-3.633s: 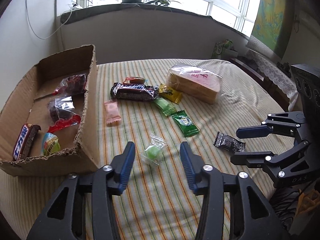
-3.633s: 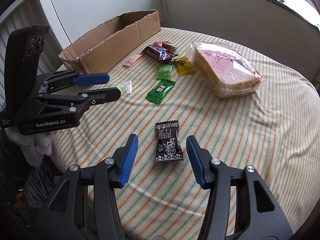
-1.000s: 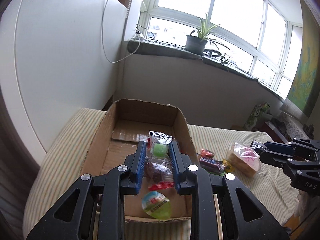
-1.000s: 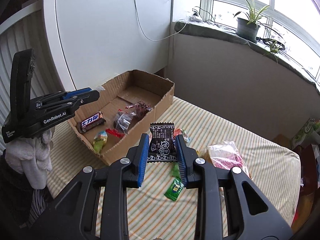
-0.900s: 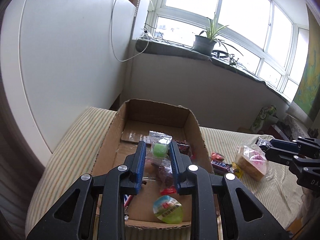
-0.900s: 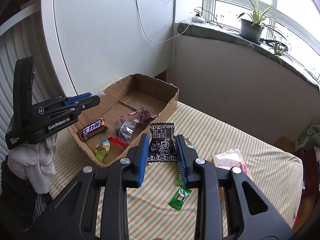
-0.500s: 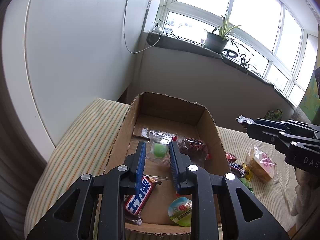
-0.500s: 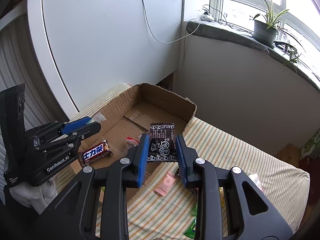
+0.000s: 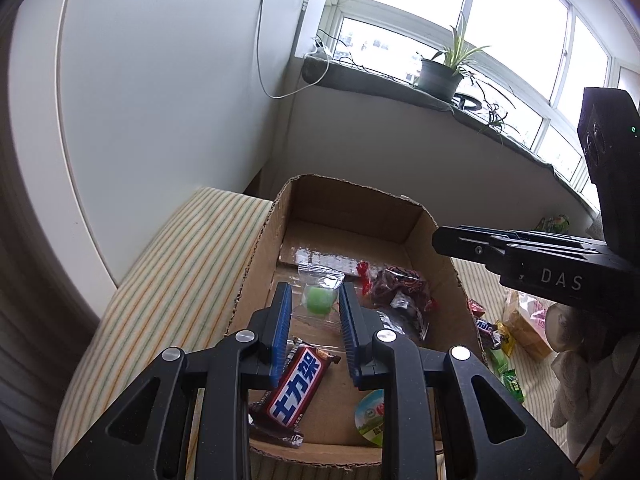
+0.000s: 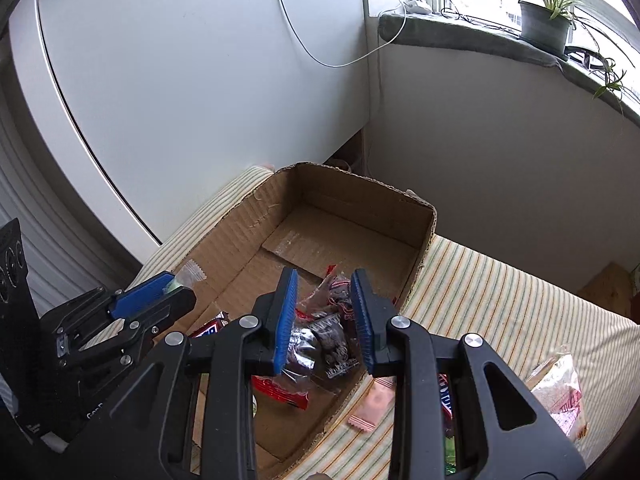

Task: Organize snacks
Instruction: 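Carry both candies over the box and open both tools to drop them, then move both tools to the bagged bread loaf and grip it between them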

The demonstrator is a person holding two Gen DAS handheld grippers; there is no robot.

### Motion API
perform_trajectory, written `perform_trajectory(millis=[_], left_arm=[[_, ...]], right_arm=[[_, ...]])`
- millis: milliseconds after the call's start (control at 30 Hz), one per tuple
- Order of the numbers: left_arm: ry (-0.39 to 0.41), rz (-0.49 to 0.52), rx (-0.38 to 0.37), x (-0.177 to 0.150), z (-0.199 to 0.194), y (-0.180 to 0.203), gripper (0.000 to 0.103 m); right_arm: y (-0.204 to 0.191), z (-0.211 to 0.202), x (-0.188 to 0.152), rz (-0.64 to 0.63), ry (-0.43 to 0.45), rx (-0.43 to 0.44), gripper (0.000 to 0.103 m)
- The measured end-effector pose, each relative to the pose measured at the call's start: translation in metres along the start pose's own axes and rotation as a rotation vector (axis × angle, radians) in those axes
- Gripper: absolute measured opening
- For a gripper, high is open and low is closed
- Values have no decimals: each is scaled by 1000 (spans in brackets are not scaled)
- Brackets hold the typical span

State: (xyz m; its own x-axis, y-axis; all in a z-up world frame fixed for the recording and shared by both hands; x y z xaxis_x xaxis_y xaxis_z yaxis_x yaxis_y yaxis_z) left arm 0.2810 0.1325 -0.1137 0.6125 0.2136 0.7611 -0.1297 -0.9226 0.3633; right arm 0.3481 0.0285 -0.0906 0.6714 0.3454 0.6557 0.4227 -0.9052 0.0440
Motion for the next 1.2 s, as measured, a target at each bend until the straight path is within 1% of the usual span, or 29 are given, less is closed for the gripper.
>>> perform_trajectory(millis=[100,133,167,200,233,267,300,333,533,700,933,1100,1200], left_arm=[[4,-1,-2,1,-1,0,23],[5,1,-3,1,-2,0,23],[5,3,1,0,-2,1,23],[6,5,5,0,-2,1,26],[10,7,8,0,-3,1,34],[15,9,11,0,-4,2,38],[20,11,13,1,-5,2,44],[25,14,13,1,-5,3,47],[30,20,11,1,-7,5,48],[34,19,-4,1,-7,12,48],[59,26,-34,4,-7,33,48],[53,33,-78,2,-3,54,48],[50,46,-116,-3,0,75,48]], right_arm=[[1,-2,0,4,-1,-3,30],[2,-3,-1,6,-1,-2,38],[3,-4,-2,10,1,-2,52],[6,-7,-2,17,7,-5,59],[8,-10,-2,25,17,-11,67],[11,-13,-2,33,28,-17,67],[14,-15,-2,38,32,-20,67],[17,-17,-1,42,32,-21,67],[34,-24,-11,42,19,-47,67],[54,-34,-23,59,29,-68,67],[84,-52,-35,86,86,-99,67],[106,-59,-46,92,68,-110,67],[123,-62,-54,88,62,-156,67]])
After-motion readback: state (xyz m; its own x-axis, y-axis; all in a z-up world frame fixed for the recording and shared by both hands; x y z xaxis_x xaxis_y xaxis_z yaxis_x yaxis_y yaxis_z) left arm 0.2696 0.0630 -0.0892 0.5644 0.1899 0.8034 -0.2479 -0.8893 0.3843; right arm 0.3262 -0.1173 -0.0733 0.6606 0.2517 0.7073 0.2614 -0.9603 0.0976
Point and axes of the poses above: each gripper's, at about its wrist camera, not at the fingertips, and z roughly the way its jaws point, y to its right, x to its top, the point moved 7 cm from there along z, roughly the way its jaws point, and after that the axes turned 13 degrees about -x, right-handed, at the moved point
